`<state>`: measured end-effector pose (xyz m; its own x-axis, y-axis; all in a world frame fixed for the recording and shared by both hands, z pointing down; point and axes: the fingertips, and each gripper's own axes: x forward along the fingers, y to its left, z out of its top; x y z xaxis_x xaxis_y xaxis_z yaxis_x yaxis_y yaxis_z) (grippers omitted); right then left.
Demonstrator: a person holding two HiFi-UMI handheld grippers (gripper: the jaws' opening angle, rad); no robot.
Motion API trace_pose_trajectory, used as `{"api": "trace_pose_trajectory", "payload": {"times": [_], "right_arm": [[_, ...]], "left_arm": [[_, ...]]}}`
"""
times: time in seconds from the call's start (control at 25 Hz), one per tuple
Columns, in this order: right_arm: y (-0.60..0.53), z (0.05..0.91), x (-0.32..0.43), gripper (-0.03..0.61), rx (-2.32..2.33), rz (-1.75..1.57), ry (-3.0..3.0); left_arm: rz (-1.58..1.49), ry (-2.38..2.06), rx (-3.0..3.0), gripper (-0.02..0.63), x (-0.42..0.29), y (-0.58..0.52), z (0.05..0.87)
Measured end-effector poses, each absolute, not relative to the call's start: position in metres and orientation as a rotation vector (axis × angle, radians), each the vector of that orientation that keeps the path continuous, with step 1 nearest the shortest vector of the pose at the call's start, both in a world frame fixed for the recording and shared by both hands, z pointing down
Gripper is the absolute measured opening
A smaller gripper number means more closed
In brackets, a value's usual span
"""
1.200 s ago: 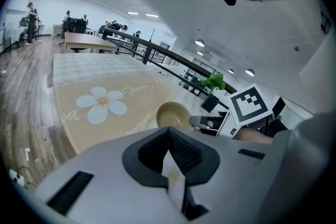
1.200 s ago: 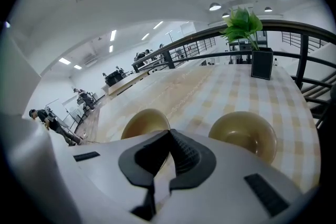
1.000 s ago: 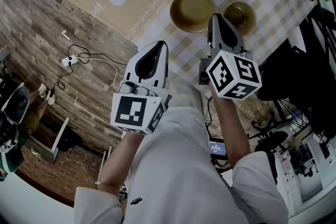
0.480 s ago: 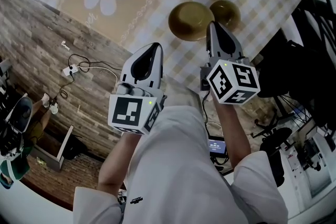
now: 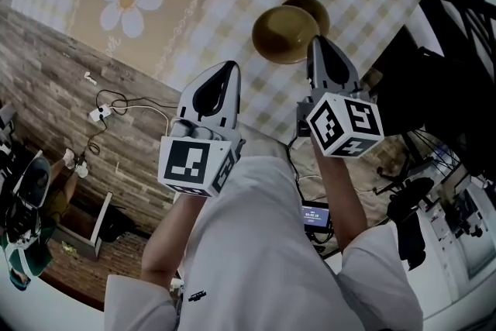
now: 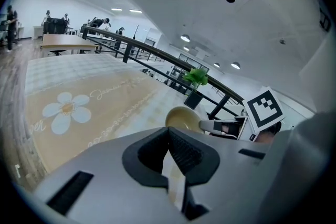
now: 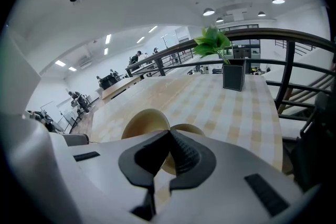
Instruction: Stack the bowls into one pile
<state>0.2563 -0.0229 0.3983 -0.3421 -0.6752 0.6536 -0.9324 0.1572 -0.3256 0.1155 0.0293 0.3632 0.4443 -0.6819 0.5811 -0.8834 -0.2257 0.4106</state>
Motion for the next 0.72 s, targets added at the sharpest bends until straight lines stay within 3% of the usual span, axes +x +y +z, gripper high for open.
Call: {"api": "trace_pose_trajectory", "payload": {"times": [0.72], "right_arm": [[-0.041,0.448,0.301,0.037,1.575,1.004,-1.976]], "left_arm": [[0.413,-1.272,1.963,0.021,0.150,0.011,0.393]]}}
